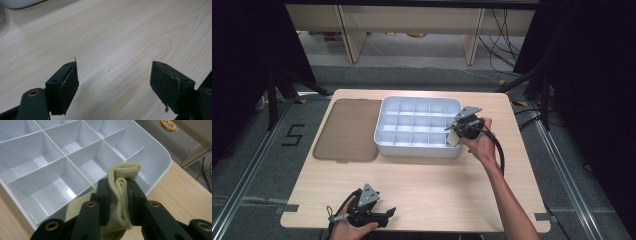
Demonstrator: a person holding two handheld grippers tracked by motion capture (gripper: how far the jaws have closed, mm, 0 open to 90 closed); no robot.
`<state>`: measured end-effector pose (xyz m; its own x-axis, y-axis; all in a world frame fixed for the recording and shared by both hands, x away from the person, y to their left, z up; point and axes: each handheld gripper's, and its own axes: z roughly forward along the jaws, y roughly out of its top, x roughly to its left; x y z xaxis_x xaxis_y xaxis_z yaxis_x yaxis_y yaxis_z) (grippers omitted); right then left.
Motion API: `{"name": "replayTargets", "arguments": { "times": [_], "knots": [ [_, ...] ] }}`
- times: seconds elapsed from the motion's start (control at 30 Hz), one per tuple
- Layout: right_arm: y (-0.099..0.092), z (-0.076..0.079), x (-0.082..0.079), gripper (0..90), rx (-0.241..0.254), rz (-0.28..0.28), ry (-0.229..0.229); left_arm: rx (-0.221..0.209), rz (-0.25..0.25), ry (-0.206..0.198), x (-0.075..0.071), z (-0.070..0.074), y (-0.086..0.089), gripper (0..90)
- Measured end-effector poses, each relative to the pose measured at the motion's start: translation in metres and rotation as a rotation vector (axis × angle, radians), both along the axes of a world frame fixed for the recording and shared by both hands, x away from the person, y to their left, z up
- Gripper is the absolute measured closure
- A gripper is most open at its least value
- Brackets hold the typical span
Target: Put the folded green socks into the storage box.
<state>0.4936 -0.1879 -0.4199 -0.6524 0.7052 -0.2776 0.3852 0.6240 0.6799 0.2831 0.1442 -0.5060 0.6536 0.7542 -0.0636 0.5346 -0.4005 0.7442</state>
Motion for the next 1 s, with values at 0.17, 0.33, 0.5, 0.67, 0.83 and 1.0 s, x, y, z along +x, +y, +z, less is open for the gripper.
{"name": "replayTargets", "arguments": {
  "times": [0.17,0.33,0.5,0.67,0.83,1.0],
  "knots": [
    [0.004,-0.01,-0.002,74.7,-0.028,0.021,0.003,0.001,-0.001,0.002,0.0,0.0,0.0,22.3],
    [0.006,-0.016,-0.003,74.6,-0.054,0.068,-0.005,0.003,-0.011,0.004,0.0,0.0,0.0,22.3],
    [0.006,-0.023,-0.005,74.7,-0.09,0.085,-0.009,0.002,-0.009,0.005,0.0,0.0,0.0,22.2],
    [0.007,-0.028,-0.005,74.8,-0.092,0.099,-0.006,0.0,-0.007,0.006,0.0,0.0,0.0,22.3],
    [0.006,-0.033,-0.004,75.0,-0.08,0.114,0.039,0.002,-0.009,0.005,0.0,0.0,0.0,22.2],
    [0.005,-0.035,-0.003,75.1,-0.061,0.104,0.073,0.003,-0.01,0.004,0.0,0.0,0.0,22.3]
  ]
}}
